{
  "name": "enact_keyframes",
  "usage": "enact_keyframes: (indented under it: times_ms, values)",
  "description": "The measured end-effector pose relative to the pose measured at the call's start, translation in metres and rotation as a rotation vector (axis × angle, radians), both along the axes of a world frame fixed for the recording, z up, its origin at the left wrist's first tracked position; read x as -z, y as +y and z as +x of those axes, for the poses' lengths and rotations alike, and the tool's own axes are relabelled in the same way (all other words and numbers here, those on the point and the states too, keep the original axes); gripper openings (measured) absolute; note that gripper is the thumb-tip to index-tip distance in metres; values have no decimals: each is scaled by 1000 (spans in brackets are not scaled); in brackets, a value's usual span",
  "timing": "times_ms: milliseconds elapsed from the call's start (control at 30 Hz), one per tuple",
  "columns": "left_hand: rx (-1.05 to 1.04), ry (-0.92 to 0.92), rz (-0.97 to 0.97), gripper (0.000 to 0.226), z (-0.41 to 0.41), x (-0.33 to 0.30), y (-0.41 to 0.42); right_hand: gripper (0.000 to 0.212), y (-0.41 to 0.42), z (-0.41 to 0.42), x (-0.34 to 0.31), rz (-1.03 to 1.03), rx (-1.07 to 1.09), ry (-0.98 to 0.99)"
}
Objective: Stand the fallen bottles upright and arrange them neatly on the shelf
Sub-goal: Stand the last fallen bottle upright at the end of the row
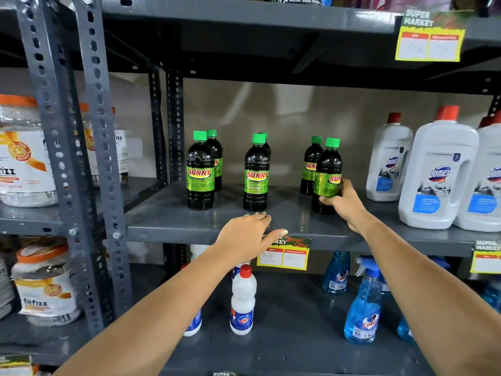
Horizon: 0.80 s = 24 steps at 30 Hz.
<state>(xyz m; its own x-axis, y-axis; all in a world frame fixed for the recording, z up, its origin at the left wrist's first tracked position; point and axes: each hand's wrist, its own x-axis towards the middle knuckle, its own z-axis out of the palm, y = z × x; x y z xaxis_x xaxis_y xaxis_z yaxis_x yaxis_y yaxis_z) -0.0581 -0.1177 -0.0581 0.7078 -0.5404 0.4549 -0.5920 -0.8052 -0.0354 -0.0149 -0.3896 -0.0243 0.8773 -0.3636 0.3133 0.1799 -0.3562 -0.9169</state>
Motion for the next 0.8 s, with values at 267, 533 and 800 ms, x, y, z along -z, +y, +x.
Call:
enact_keyframes:
  times_ms: [267, 533, 800]
  values:
    - [63, 261, -344, 58, 3, -9, 4, 77, -1, -2, 1, -17, 35, -17]
    - [-208, 363, -951, 100, 31, -26, 0, 86, 0, -6, 2, -79, 86, -6]
    - [-212, 524, -981, 72, 66, -37, -15, 82, -2, -14, -2, -107, 73, 31]
